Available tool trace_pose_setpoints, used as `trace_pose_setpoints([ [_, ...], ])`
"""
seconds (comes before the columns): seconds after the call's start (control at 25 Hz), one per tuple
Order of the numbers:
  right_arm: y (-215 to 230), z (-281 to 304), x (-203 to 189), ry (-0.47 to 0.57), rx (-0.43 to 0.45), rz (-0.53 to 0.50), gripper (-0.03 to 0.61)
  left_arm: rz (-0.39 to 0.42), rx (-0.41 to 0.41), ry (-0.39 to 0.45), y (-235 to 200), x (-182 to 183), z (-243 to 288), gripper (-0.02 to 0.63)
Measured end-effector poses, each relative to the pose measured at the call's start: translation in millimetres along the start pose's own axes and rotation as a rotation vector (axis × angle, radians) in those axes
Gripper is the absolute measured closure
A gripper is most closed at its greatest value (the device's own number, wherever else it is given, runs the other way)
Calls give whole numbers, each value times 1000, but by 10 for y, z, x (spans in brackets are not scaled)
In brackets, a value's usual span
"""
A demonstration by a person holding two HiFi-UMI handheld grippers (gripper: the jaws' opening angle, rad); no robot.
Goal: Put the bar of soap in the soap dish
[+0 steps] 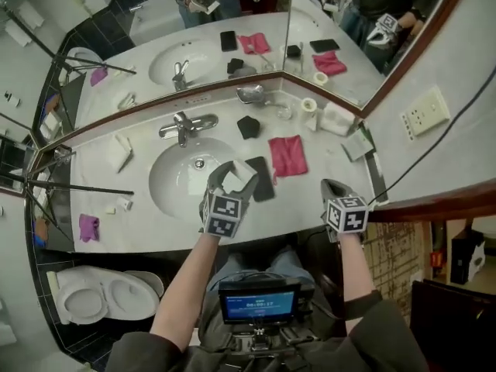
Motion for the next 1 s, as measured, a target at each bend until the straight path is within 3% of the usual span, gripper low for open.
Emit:
trace_pose_setpoints([
  [0.24,-187,209,248,-2,68,-83,558,-87,153,-1,-372,-192,-446,308],
  [0.44,-444,413,443,-10,129,-145,558,-122,220,-14,-602,-303,-568,308],
  [0.68,-707,701,669,-16,213,-216,558,-111,230,-35,-855,-248,-326,308],
  [1.0,-1004,1279,962,-11,328,-306,558,-38,203,-66,-1249,-5,509,308],
])
Point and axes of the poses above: the fingertips, and each gripper's own axes: z forward along the fingers, y to its right, x out of its top, the point moved 8 cm from there along -z, backward along the fingers, and after that the axes turned 5 degrees about -y, right-handed, at the moved point
